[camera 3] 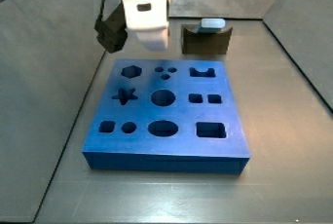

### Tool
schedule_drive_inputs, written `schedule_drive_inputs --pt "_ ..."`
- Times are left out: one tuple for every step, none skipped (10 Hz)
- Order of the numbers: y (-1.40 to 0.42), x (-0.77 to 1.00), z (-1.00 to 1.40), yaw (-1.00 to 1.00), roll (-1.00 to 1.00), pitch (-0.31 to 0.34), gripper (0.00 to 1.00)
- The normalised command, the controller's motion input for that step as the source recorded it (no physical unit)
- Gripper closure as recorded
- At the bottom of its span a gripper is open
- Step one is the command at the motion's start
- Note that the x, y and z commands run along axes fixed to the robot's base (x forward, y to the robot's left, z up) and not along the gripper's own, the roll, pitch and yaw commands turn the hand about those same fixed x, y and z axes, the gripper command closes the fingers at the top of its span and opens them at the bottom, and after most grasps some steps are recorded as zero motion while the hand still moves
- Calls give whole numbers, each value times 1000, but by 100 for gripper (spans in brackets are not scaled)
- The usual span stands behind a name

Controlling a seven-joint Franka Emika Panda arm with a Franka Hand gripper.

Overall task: Pick up the square-circle object. Move up. Place the square-circle object on the fixture. Regrasp the square-circle object. Move to above the board. Insert the square-circle object.
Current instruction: Regrasp the square-circle object.

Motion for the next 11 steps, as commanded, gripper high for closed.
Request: schedule_drive_inputs --pt "-4 62 -16 24 243 763 0" --pt "-25 60 -12 193 194 733 0" --pt "-48 69 2 361 168 635 0" --pt "-51 74 -6 423 159 560 0" --pt "-45 75 -18 500 148 380 0" --pt "-42 67 -12 517 126 257 0" --pt "-40 61 -3 499 102 136 0" --pt "-39 53 1 437 74 9 0" --pt "-37 48 -3 384 66 -70 0" --pt "-41 41 -8 320 66 -122 0" --pt "-42 42 -11 224 66 -145 0"
